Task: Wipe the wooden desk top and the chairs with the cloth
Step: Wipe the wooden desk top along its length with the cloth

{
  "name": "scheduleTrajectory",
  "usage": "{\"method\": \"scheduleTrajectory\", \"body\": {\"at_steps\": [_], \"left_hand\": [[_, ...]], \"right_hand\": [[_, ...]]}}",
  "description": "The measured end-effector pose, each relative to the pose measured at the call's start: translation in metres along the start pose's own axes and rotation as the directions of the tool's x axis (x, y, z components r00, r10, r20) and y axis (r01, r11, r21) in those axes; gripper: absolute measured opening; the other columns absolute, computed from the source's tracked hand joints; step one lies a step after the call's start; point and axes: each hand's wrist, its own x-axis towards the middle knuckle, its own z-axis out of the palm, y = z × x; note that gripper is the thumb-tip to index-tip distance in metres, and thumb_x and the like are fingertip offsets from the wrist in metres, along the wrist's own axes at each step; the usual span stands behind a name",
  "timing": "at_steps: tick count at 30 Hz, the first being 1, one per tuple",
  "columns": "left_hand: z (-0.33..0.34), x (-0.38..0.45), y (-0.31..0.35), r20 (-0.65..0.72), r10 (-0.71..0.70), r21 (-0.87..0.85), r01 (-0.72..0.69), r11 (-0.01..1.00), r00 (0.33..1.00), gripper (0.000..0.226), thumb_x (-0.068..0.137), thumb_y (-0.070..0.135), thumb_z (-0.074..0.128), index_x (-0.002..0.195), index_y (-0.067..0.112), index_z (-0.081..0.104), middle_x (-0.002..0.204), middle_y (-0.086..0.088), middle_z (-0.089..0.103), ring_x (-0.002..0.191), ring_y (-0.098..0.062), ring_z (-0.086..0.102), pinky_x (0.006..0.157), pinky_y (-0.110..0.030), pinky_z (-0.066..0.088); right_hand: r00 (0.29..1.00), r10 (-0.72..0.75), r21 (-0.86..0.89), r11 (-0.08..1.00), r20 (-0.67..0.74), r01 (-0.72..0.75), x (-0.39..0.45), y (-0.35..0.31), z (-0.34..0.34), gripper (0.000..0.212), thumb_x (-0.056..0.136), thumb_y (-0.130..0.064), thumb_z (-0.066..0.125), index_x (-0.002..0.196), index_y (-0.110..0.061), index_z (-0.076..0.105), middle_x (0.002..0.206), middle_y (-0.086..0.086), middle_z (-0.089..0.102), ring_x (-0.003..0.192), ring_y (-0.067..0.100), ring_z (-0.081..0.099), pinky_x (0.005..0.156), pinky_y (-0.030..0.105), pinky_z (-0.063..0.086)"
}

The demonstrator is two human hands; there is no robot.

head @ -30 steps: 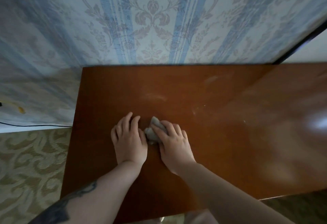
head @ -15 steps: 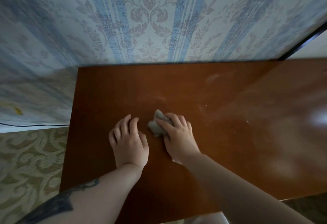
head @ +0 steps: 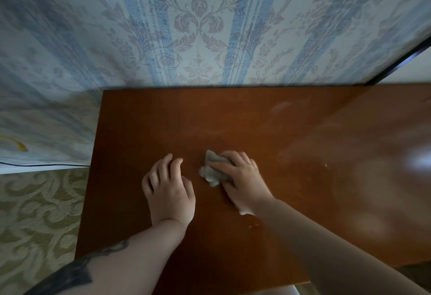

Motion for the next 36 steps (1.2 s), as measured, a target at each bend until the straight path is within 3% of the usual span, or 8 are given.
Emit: {"method": "scheduleTrajectory", "body": {"at_steps": [2, 6, 12, 17, 21, 27, 34, 36], "left_hand": [[0.0, 0.0, 0.0, -0.002, 0.001, 0.002, -0.001, 1.0, 1.0, 0.038, 0.083, 0.014, 0.059, 0.121, 0.018, 0.058, 0.135, -0.004, 0.052, 0.128, -0.027, 0.042, 0.103, -0.05, 0.031], [-0.003, 0.0, 0.001, 0.032, 0.009, 0.037, -0.01, 0.999, 0.999, 0.039, 0.084, 0.017, 0.058, 0.123, 0.02, 0.056, 0.136, -0.003, 0.051, 0.128, -0.025, 0.042, 0.104, -0.049, 0.032], [-0.016, 0.009, -0.022, 0.12, 0.198, 0.135, -0.214, 0.967, 0.973, 0.043, 0.082, 0.028, 0.064, 0.123, 0.021, 0.059, 0.132, -0.003, 0.056, 0.119, -0.025, 0.05, 0.093, -0.045, 0.042], [-0.022, 0.008, -0.047, 0.194, 0.309, 0.055, -0.324, 0.944, 0.931, 0.048, 0.095, 0.031, 0.032, 0.14, 0.025, 0.046, 0.147, 0.003, 0.044, 0.132, -0.018, 0.04, 0.102, -0.039, 0.038], [-0.024, 0.008, -0.045, 0.188, 0.266, 0.022, -0.275, 0.961, 0.945, 0.047, 0.094, 0.033, 0.034, 0.137, 0.022, 0.047, 0.146, 0.003, 0.042, 0.133, -0.015, 0.034, 0.108, -0.033, 0.022], [-0.027, 0.009, -0.047, 0.137, 0.114, 0.051, -0.122, 0.991, 0.984, 0.049, 0.087, 0.038, 0.041, 0.131, 0.019, 0.052, 0.134, 0.0, 0.051, 0.126, -0.018, 0.039, 0.105, -0.039, 0.022], [-0.022, 0.012, -0.046, 0.235, 0.032, 0.167, -0.073, 0.983, 0.971, 0.067, 0.092, 0.047, 0.028, 0.151, 0.014, 0.025, 0.158, -0.004, 0.024, 0.147, -0.024, 0.013, 0.117, -0.052, 0.008], [-0.021, 0.013, -0.047, 0.247, 0.036, 0.193, -0.085, 0.978, 0.968, 0.068, 0.093, 0.048, 0.029, 0.151, 0.013, 0.025, 0.158, -0.005, 0.024, 0.147, -0.025, 0.013, 0.116, -0.053, 0.009]], "right_hand": [[0.973, 0.156, 0.02, 0.988, -0.168, -0.155, -0.01, 0.021, -0.001, 0.05, 0.08, -0.006, 0.059, 0.125, -0.027, 0.061, 0.13, 0.004, 0.05, 0.118, 0.027, 0.041, 0.096, 0.046, 0.038], [0.417, 0.852, 0.343, 0.513, -0.317, -0.787, 0.036, -0.012, 0.006, 0.056, 0.088, -0.009, 0.05, 0.139, -0.031, 0.043, 0.142, 0.004, 0.034, 0.126, 0.026, 0.029, 0.102, 0.042, 0.026], [0.985, 0.17, 0.057, 0.984, 0.006, -0.17, 0.048, -0.061, 0.022, 0.052, 0.088, -0.014, 0.051, 0.137, -0.029, 0.048, 0.139, -0.002, 0.036, 0.125, 0.02, 0.028, 0.103, 0.037, 0.025], [0.961, 0.15, -0.01, 0.988, -0.233, -0.157, 0.024, -0.01, 0.014, 0.042, 0.075, -0.016, 0.062, 0.116, -0.024, 0.066, 0.122, 0.001, 0.054, 0.114, 0.022, 0.037, 0.09, 0.042, 0.035], [0.567, 0.743, 0.277, 0.663, -0.355, -0.695, 0.07, -0.038, 0.028, 0.047, 0.085, -0.011, 0.055, 0.13, -0.024, 0.054, 0.138, 0.005, 0.039, 0.124, 0.027, 0.029, 0.101, 0.042, 0.024], [0.998, 0.061, 0.06, 0.996, -0.035, -0.059, 0.071, -0.068, 0.034, 0.05, 0.088, -0.01, 0.053, 0.136, -0.024, 0.052, 0.14, -0.001, 0.038, 0.127, 0.019, 0.025, 0.105, 0.038, 0.022], [0.662, 0.67, 0.151, 0.732, -0.335, -0.664, 0.097, -0.018, 0.022, 0.05, 0.091, -0.014, 0.049, 0.14, -0.022, 0.045, 0.145, 0.007, 0.033, 0.131, 0.028, 0.026, 0.107, 0.043, 0.021], [0.72, 0.619, 0.115, 0.777, -0.314, -0.619, 0.114, -0.041, 0.028, 0.051, 0.092, -0.015, 0.049, 0.142, -0.024, 0.043, 0.147, 0.005, 0.03, 0.133, 0.026, 0.024, 0.109, 0.041, 0.017]]}}
